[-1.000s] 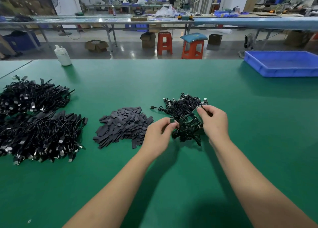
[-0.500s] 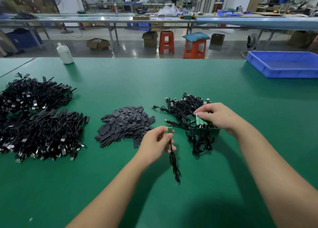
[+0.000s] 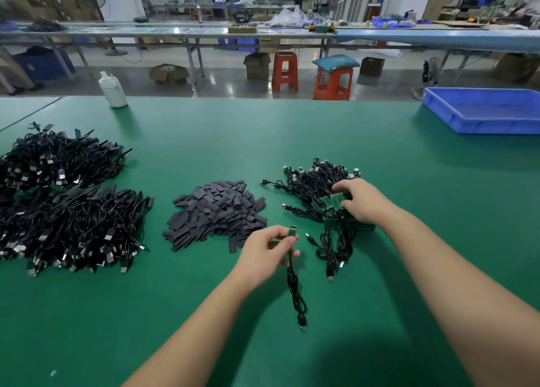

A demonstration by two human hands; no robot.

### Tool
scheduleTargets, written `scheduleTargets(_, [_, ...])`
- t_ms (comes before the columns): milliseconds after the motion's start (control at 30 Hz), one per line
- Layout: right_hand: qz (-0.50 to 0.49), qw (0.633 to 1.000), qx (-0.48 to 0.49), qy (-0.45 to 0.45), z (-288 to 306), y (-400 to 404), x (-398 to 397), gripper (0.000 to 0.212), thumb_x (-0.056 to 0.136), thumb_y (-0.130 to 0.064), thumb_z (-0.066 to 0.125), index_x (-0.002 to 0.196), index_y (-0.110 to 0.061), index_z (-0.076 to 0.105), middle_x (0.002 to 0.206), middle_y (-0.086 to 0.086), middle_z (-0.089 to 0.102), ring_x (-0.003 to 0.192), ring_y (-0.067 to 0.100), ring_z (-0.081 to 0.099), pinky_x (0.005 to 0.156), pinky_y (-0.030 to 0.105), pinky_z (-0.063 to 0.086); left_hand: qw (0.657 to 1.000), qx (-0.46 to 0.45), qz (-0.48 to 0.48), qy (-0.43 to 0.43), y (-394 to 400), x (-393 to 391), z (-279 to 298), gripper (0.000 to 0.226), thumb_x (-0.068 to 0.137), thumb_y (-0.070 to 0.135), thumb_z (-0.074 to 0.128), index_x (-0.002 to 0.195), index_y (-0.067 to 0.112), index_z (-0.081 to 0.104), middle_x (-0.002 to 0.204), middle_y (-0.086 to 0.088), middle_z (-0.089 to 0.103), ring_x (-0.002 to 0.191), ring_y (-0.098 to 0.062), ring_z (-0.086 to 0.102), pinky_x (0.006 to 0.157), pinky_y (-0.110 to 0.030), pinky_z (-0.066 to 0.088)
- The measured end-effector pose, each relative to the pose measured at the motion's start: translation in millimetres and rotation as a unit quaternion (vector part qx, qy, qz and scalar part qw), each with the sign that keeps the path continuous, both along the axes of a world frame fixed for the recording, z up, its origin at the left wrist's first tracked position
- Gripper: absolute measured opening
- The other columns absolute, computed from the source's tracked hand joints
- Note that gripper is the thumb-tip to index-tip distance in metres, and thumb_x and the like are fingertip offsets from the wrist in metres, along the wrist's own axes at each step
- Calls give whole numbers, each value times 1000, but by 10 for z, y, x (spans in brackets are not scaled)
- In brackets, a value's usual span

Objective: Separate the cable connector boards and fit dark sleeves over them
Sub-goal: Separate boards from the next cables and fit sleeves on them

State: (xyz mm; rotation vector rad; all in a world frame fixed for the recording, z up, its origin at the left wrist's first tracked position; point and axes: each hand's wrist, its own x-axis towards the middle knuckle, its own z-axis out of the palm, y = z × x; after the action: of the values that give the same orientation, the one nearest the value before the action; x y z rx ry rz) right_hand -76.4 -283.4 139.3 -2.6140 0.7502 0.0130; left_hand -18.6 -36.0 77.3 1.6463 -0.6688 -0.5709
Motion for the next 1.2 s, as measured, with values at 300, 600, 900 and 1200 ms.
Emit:
scheduleTargets(300, [15,981,144,-132,-271,616,-102,30,104,-36,42,120,-25,65,110,-10,71,85,11,68,76,27,56,999,-14,43,10,10,64,0,5,90,17,68,87,15,72,60,6,56,53,-9,44,49,-18,36])
scheduleTargets(600, [-9,922,366,-126,-852,1266,-161,29,100,-41,53,88,-25,73,48,-8,36,45,14,30,49,28,26,993,74,49,80,78,190,-174,21,84,23,70,73,5,65,61,0,49,53,-11,32,47,-23,25])
scheduleTargets(900, [-22,914,398,-77,-1030,1277,-219,26,100,-28,53,91,-15,74,80,-3,73,46,10,47,46,26,44,861,381,132,-310,597,686,-623,40,95,14,48,124,39,62,109,12,52,91,-15,56,66,-27,43])
scheduleTargets(1200, [-7,910,406,-79,-1101,1287,-265,17,98,-21,56,100,-15,73,68,-15,71,47,8,47,48,24,46,803,393,85,-441,834,783,-718,15,91,30,65,96,18,73,99,0,58,98,-25,50,69,-32,47])
